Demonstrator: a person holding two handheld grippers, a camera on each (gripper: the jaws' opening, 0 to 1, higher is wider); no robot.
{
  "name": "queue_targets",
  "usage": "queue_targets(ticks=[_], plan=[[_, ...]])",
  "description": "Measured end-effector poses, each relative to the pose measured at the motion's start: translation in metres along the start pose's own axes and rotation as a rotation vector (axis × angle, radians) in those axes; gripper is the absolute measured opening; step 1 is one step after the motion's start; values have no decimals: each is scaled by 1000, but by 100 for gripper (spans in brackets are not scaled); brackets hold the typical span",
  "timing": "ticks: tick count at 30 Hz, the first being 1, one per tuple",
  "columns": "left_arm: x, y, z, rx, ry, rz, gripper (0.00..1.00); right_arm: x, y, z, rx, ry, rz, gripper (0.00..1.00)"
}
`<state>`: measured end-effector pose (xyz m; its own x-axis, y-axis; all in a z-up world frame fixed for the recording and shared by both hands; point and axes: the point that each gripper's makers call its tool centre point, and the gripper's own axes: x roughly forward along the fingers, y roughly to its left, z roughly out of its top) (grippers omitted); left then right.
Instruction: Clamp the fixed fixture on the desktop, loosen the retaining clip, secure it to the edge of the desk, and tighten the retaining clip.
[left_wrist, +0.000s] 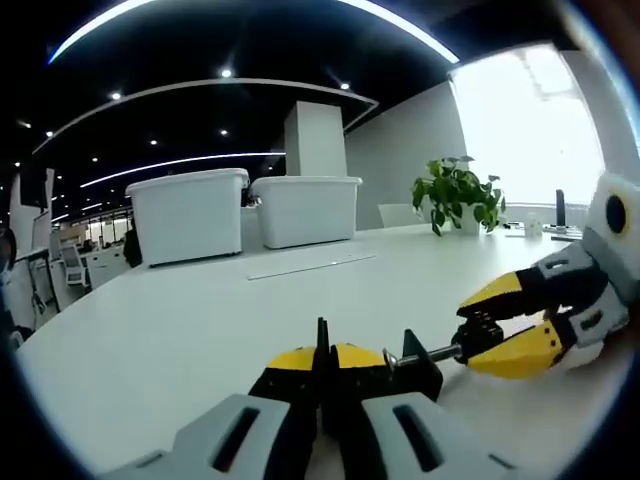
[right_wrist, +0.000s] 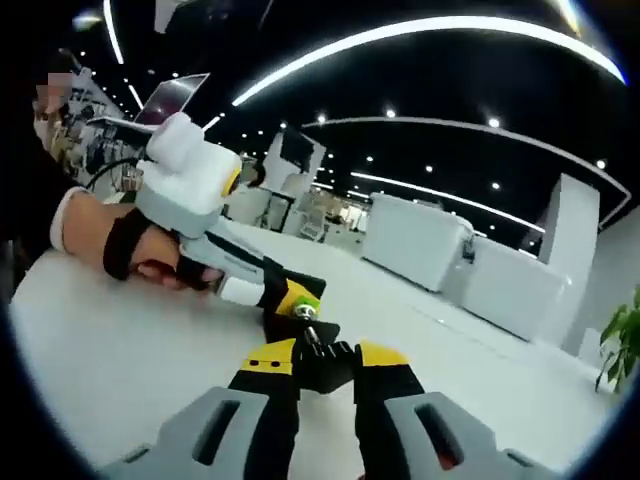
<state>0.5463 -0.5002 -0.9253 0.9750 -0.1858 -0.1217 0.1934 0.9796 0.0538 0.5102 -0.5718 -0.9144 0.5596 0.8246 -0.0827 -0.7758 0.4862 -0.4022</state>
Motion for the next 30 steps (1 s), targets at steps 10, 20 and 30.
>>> queue_targets(ticks=[10, 20, 30], plan=[[1, 1, 0, -2, 1, 3, 4, -2, 7, 2, -292, 3, -29, 19], [1, 2, 0, -3, 1, 7, 4, -2, 12, 2, -453, 19, -49, 20], [3, 3, -1, 2, 1, 8, 4, -3, 13, 4, -441, 27, -53, 21]])
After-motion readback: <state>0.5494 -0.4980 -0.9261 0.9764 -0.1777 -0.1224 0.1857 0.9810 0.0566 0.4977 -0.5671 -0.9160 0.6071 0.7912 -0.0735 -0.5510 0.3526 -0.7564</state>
